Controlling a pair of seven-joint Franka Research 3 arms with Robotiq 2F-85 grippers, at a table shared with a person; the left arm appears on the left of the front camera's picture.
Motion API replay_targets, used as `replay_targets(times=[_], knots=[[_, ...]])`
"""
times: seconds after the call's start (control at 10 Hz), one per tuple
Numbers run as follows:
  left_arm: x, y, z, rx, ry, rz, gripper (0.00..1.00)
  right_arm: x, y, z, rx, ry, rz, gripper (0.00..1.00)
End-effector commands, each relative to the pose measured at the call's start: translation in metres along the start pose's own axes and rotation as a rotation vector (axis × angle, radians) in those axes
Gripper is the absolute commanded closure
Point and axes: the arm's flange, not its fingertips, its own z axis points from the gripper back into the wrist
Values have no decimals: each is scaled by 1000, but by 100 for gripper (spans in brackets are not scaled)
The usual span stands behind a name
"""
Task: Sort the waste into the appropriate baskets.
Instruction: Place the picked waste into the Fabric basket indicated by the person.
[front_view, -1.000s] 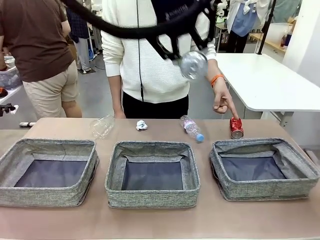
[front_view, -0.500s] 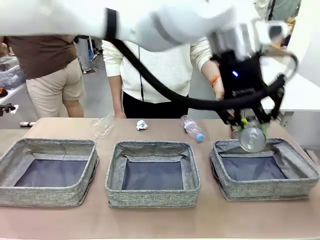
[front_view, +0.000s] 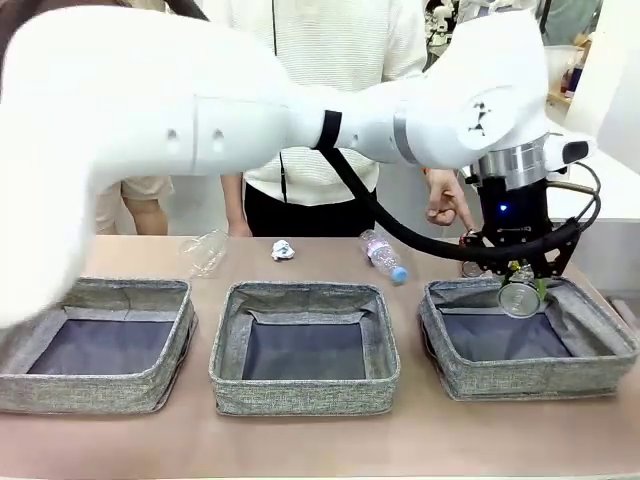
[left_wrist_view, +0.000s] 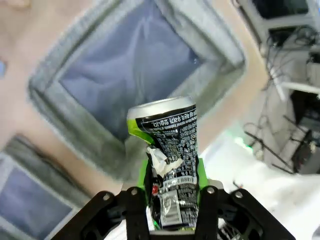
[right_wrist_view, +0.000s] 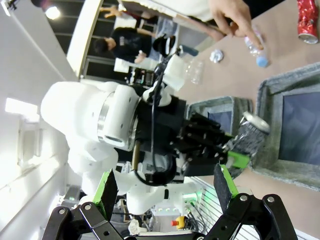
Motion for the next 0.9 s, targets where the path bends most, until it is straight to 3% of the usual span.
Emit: replay_targets(times=[0.0,0.5,0.6,0.8], knots=[[31,-12,0,48,-95,46,60,3,2,-1,27,-10,25,0],[32,-2,-9,57,-104,89,60,3,2,-1,27,-10,25,0],[32,-2,-9,57,-103,88,9,3,2,-1,27,-10,25,0],[31,-1,-7,59,-119,90,0,3,2,-1,27,-10,25,0]])
